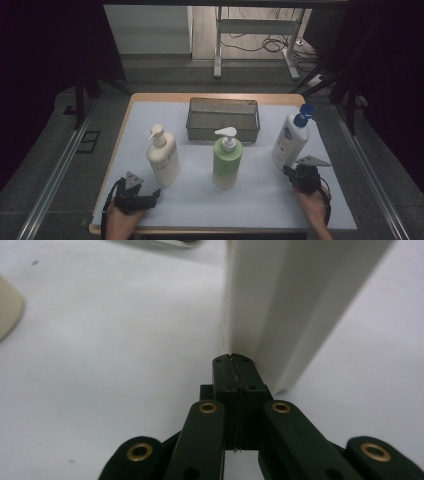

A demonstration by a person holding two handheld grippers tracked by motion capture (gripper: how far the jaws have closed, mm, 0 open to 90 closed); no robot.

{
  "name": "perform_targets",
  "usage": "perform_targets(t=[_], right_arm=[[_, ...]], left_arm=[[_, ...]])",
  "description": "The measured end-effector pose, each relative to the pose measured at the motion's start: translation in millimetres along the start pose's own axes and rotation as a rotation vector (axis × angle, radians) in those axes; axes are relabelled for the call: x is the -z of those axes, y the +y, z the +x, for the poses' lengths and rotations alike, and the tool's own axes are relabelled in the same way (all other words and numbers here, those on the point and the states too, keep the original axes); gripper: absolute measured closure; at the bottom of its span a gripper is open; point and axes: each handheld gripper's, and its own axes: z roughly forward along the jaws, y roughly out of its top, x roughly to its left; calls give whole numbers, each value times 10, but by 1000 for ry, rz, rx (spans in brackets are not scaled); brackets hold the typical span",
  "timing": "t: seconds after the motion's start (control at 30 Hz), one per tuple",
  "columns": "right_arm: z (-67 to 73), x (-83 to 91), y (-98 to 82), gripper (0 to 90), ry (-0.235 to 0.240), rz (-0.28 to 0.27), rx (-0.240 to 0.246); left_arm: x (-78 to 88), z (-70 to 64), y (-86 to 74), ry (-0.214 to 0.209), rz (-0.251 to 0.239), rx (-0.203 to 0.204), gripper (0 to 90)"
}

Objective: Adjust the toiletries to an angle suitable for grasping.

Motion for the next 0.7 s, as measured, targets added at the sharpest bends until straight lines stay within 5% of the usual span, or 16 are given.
perform_targets(t=[0.27,0.43,0.7], right_arm=[[-98,-4,-11,900,-12,7,-8],[-84,58,10,898,25,-5,-2],[-79,210,37,781,48,-19,4]], left_arm=[[0,0,0,0,0,0,123],[0,0,-1,0,0,0,123],[0,0,-1,1,0,0,123]])
